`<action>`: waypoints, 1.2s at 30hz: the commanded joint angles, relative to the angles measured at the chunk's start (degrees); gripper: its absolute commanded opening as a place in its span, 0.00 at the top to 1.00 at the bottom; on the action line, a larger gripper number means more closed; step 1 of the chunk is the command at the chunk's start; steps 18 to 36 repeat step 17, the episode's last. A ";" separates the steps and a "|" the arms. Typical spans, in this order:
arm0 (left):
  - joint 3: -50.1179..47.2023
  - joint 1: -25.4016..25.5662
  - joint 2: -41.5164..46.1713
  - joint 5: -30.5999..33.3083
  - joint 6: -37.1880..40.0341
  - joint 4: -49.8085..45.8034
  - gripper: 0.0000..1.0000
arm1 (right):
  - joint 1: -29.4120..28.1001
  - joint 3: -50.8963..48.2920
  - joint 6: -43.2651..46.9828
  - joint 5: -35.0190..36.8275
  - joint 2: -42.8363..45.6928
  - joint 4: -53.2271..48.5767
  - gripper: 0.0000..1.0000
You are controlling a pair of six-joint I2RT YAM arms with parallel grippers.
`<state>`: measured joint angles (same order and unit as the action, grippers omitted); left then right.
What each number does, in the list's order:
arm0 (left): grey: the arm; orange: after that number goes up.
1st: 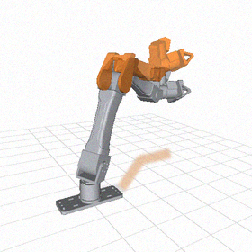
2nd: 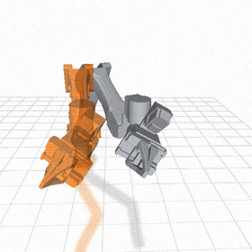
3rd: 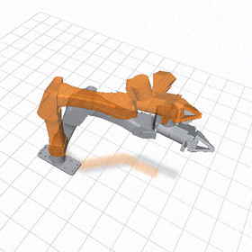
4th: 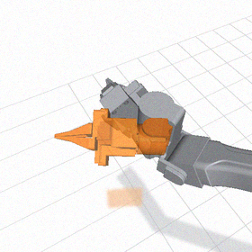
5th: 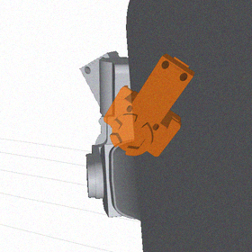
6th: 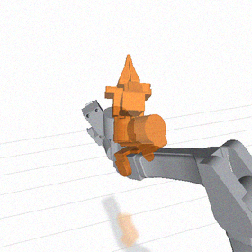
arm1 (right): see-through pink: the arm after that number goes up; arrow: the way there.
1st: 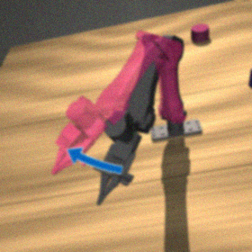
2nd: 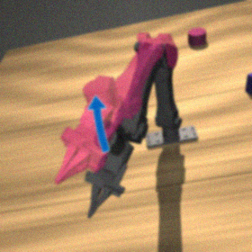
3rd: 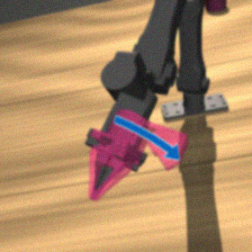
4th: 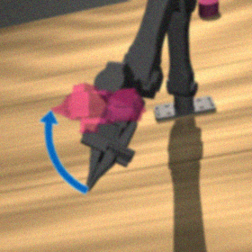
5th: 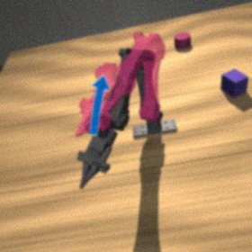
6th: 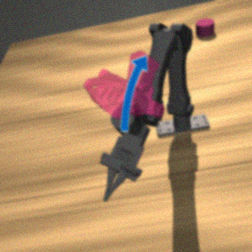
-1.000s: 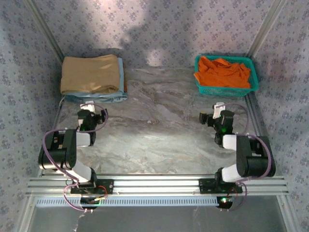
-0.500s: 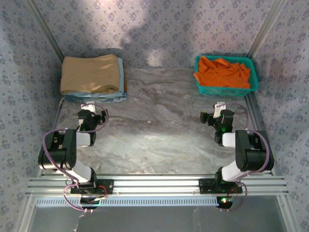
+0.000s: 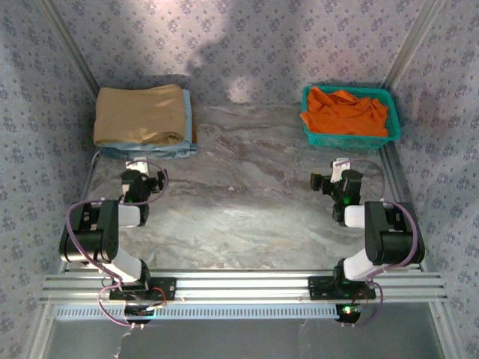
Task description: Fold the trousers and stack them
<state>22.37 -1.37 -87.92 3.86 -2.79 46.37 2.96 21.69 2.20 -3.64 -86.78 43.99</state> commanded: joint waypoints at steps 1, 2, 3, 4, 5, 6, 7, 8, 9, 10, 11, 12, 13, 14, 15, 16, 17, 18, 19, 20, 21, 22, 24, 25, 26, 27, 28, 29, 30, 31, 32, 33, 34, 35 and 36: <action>1.27 0.36 -0.08 -0.46 0.90 0.39 0.00 | -0.26 0.98 -0.09 0.97 -0.24 1.36 0.00; 1.28 0.39 -0.13 -0.50 0.93 0.39 0.00 | -0.24 1.06 -0.09 0.94 -0.25 1.37 0.00; 1.28 0.33 -0.06 -0.50 0.93 0.39 0.00 | -0.24 1.02 -0.09 0.92 -0.25 1.41 0.00; 1.29 0.34 -0.07 -0.44 0.93 0.39 0.00 | -0.24 1.04 -0.09 0.95 -0.35 1.37 0.00; 1.27 0.38 -0.10 -0.45 0.86 0.39 0.00 | -0.26 1.01 -0.09 0.97 -0.23 1.36 0.00; 1.28 0.34 -0.08 -0.51 0.90 0.39 0.00 | -0.24 1.05 -0.09 0.92 -0.24 1.36 0.00; 1.27 0.32 -0.06 -0.45 0.88 0.39 0.00 | -0.24 1.00 -0.09 0.92 -0.25 1.39 0.00; 1.27 0.37 -0.06 -0.51 0.95 0.32 0.01 | -0.24 1.00 -0.09 0.94 -0.23 1.36 0.00; 1.45 0.33 -0.11 -0.44 1.00 0.17 0.00 | -0.24 1.05 -0.09 0.94 -0.23 1.36 0.00; 1.49 0.40 -0.06 -0.47 0.95 0.06 0.00 | -0.24 1.00 -0.09 0.94 -0.23 1.36 0.00; 1.45 0.37 -0.06 -0.46 0.91 0.12 0.00 | -0.24 1.00 -0.09 0.94 -0.25 1.36 0.00; 1.45 0.37 -0.07 -0.44 0.98 0.12 0.00 | -0.28 0.99 -0.09 0.94 -0.24 1.36 0.00; 1.46 0.34 -0.06 -0.47 0.93 0.12 0.00 | -0.25 1.00 -0.09 0.93 -0.24 1.36 0.00; 1.44 0.34 -0.10 -0.45 0.93 0.12 0.00 | -0.24 1.00 -0.09 0.93 -0.29 1.32 0.00; 1.45 0.33 -0.08 -0.47 0.91 0.12 0.01 | -0.26 1.05 -0.09 0.92 -0.23 1.36 0.00; 1.45 0.32 -0.06 -0.51 0.93 0.12 0.01 | -0.24 0.99 -0.09 0.97 -0.23 1.38 0.00; 1.37 0.40 -0.06 -0.50 1.03 0.28 0.00 | -0.24 1.07 -0.09 0.92 -0.31 1.36 0.00; 1.37 0.40 -0.06 -0.50 1.03 0.28 0.00 | -0.24 1.07 -0.09 0.92 -0.31 1.36 0.00; 1.37 0.40 -0.06 -0.50 1.03 0.28 0.00 | -0.24 1.07 -0.09 0.92 -0.31 1.36 0.00; 1.37 0.40 -0.06 -0.50 1.03 0.28 0.00 | -0.24 1.07 -0.09 0.92 -0.31 1.36 0.00; 1.37 0.40 -0.06 -0.50 1.03 0.28 0.00 | -0.24 1.07 -0.09 0.92 -0.31 1.36 0.00; 1.37 0.40 -0.06 -0.50 1.03 0.28 0.00 | -0.24 1.07 -0.09 0.92 -0.31 1.36 0.00; 1.37 0.40 -0.06 -0.50 1.03 0.28 0.00 | -0.24 1.07 -0.09 0.92 -0.31 1.36 0.00; 1.37 0.40 -0.06 -0.50 1.03 0.28 0.00 | -0.24 1.07 -0.09 0.92 -0.31 1.36 0.00; 1.37 0.40 -0.06 -0.50 1.03 0.28 0.00 | -0.24 1.07 -0.09 0.92 -0.31 1.36 0.00; 1.37 0.40 -0.06 -0.50 1.03 0.28 0.00 | -0.24 1.07 -0.09 0.92 -0.31 1.36 0.00; 1.37 0.40 -0.06 -0.50 1.03 0.28 0.00 | -0.24 1.07 -0.09 0.92 -0.31 1.36 0.00; 1.37 0.40 -0.06 -0.50 1.03 0.28 0.00 | -0.24 1.07 -0.09 0.92 -0.31 1.36 0.00; 1.37 0.40 -0.06 -0.50 1.03 0.28 0.00 | -0.24 1.07 -0.09 0.92 -0.31 1.36 0.00; 1.37 0.40 -0.06 -0.50 1.03 0.28 0.00 | -0.24 1.07 -0.09 0.92 -0.31 1.36 0.00; 1.37 0.40 -0.06 -0.50 1.03 0.28 0.00 | -0.24 1.07 -0.09 0.92 -0.31 1.36 0.00; 1.37 0.40 -0.06 -0.50 1.03 0.28 0.00 | -0.24 1.07 -0.09 0.92 -0.31 1.36 0.00; 1.37 0.40 -0.06 -0.50 1.03 0.28 0.00 | -0.24 1.07 -0.09 0.92 -0.31 1.36 0.00; 1.37 0.40 -0.06 -0.50 1.03 0.28 0.00 | -0.24 1.07 -0.09 0.92 -0.31 1.36 0.00; 1.37 0.40 -0.06 -0.50 1.03 0.28 0.00 | -0.24 1.07 -0.09 0.92 -0.31 1.36 0.00</action>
